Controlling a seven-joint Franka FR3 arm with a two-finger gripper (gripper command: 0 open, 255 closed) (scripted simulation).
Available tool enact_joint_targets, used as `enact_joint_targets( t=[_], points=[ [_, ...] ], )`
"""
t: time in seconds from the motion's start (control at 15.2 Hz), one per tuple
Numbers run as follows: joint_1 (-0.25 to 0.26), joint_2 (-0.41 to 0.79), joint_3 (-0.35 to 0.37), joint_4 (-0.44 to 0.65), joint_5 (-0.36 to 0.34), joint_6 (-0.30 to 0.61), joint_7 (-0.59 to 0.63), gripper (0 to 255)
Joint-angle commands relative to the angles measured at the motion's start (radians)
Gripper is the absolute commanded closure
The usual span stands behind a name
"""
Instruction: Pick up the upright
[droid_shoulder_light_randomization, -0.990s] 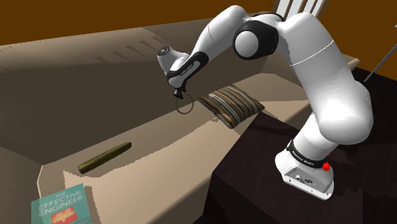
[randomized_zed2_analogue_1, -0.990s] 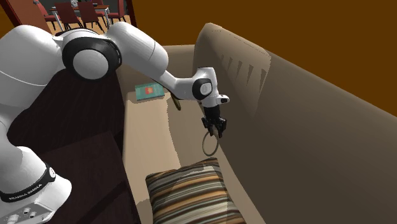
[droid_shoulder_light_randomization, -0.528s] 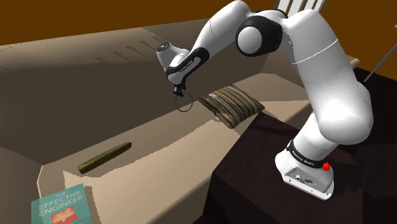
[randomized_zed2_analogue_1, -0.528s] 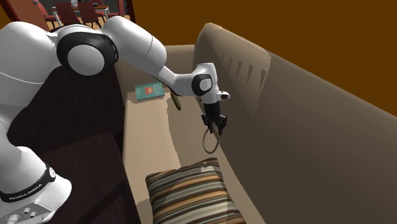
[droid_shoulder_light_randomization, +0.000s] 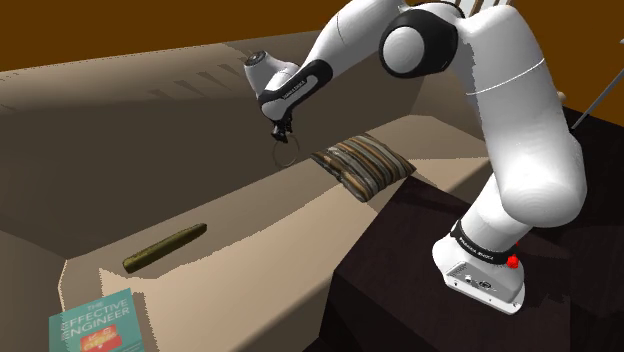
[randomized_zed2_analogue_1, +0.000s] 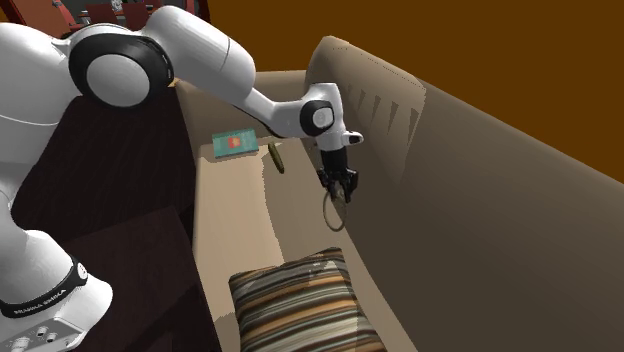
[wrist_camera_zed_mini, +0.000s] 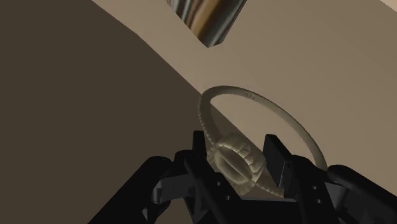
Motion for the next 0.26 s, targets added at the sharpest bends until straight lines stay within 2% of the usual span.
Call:
enact_joint_targets(
  t=[0.0, 0.2],
  points=[
    [0.000, -0.017, 0.002, 0.000, 0.003, -0.016, -0.007, 255],
    [0.000, -0.027, 0.003, -0.001, 0.005, -0.025, -0.010, 255]
  ],
)
